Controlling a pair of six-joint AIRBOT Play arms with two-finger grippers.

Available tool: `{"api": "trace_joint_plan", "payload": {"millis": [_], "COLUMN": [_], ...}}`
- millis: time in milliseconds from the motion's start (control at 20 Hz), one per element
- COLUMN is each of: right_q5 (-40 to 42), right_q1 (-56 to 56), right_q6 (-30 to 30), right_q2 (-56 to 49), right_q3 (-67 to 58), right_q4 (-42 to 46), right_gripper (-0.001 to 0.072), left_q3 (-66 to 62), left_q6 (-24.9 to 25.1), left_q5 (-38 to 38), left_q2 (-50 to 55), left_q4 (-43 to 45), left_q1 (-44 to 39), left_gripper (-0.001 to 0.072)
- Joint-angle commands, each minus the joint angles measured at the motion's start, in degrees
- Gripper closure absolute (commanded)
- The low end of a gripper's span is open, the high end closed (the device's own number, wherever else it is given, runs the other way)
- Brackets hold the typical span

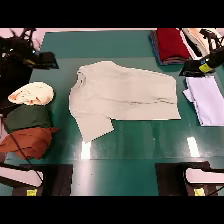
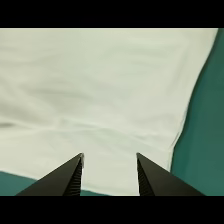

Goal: Fold the shirts.

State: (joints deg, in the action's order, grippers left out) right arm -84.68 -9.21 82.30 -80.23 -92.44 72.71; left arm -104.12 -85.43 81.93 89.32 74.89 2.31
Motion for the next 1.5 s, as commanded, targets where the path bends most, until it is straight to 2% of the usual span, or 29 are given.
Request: {"api": "trace_joint_plan", "payload": {"millis": [0,200,350,450,600,750,900,950,1000,1050,1250,1350,1450], "right_q5": [2.2,5.8,7.1,6.9,7.0,6.6,5.9,5.8,5.3,4.1,-1.9,-1.8,0.8], "right_q1": [-0.7,0.3,0.3,0.3,0.3,0.3,-0.2,-0.9,-1.8,-3.2,-12.1,-17.7,-22.9], "right_q6": [-1.7,-1.8,-1.8,-1.8,-1.8,-1.8,-1.8,-1.8,-1.9,-2.6,-2.8,-2.8,-2.8], "right_q2": [6.7,12.7,15.0,15.1,15.1,15.1,15.1,15.1,15.0,15.0,12.9,12.0,12.0], "right_q3": [8.3,17.0,20.7,21.1,21.1,21.1,21.1,21.1,21.1,21.1,21.2,24.4,31.5], "right_q4": [-4.3,-4.2,-5.7,-5.8,-5.7,-5.7,-5.6,-5.5,-5.3,-4.9,-0.5,-1.2,-1.2], "right_gripper": [0.0326,0.0326,0.0326,0.0327,0.0326,0.0326,0.0326,0.0326,0.0326,0.0327,0.0326,0.0320,0.0186], "left_q3": [16.7,42.3,52.2,56.0,58.2,58.3,58.0,56.9,55.4,53.6,46.1,43.6,42.8], "left_q6": [-0.3,-0.2,1.0,3.5,4.5,3.6,1.4,1.5,2.0,2.9,3.5,4.0,4.5], "left_q5": [-4.5,-14.6,-21.0,-26.0,-31.1,-35.6,-35.6,-34.4,-32.8,-31.3,-26.6,-25.4,-25.0], "left_q2": [-8.6,-16.7,-16.8,-16.5,-16.5,-15.0,-13.9,-14.1,-14.3,-14.3,-14.3,-14.3,-14.3], "left_q4": [-0.4,-6.4,-13.3,-17.9,-18.6,-18.5,-19.8,-19.7,-19.3,-18.5,-17.8,-17.8,-17.9], "left_q1": [2.4,2.4,2.2,1.6,-2.5,-7.7,-8.6,-8.4,-8.1,-8.1,-8.1,-8.1,-8.1], "left_gripper": [0.0165,0.0164,0.0164,0.0165,0.0165,0.0165,0.0167,0.0333,0.0568,0.0683,0.0683,0.0683,0.0683]}}
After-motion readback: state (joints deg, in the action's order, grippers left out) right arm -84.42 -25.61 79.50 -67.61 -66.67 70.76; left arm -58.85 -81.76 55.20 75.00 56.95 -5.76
